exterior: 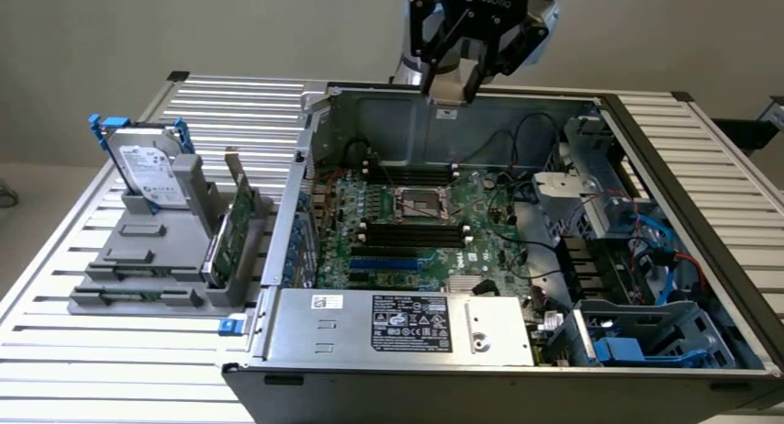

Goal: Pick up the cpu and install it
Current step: 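Pick up the cpu and move it towards the insertion slot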

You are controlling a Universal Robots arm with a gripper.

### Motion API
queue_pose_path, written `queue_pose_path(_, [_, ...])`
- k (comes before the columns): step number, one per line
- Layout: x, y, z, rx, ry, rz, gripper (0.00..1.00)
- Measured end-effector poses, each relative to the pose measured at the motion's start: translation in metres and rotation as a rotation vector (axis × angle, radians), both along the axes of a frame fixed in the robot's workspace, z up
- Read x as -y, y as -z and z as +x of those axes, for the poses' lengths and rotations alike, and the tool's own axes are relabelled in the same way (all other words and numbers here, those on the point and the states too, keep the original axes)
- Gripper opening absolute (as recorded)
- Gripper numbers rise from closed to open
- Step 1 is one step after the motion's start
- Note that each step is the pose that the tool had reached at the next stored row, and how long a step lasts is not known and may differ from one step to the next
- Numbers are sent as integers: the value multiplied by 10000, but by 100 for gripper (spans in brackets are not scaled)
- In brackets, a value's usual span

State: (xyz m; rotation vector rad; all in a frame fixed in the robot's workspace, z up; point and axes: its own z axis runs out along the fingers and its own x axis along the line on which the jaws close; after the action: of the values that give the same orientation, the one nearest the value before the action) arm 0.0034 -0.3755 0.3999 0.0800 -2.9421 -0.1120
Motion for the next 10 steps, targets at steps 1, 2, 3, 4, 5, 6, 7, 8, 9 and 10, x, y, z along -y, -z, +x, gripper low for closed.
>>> queue_pose_path(1, [-12,18,-4,2,3,0,55])
queue_pose_path(2, [-21,37,-9,7,7,1,55])
queue_pose_path(3, [-29,54,-13,14,12,0,55])
queue_pose_path(4, [-37,72,-18,25,19,-2,55])
queue_pose_path(5, [-45,88,-22,38,25,-4,55])
queue_pose_path(6, [-51,101,-27,62,29,-4,55])
queue_pose_path(7, [-58,112,-34,96,35,-6,55])
queue_pose_path(8, [-64,121,-42,147,38,-8,55])
queue_pose_path(9, [-70,129,-52,212,41,-12,55])
queue_pose_path(10, [-77,136,-62,283,44,-17,55])
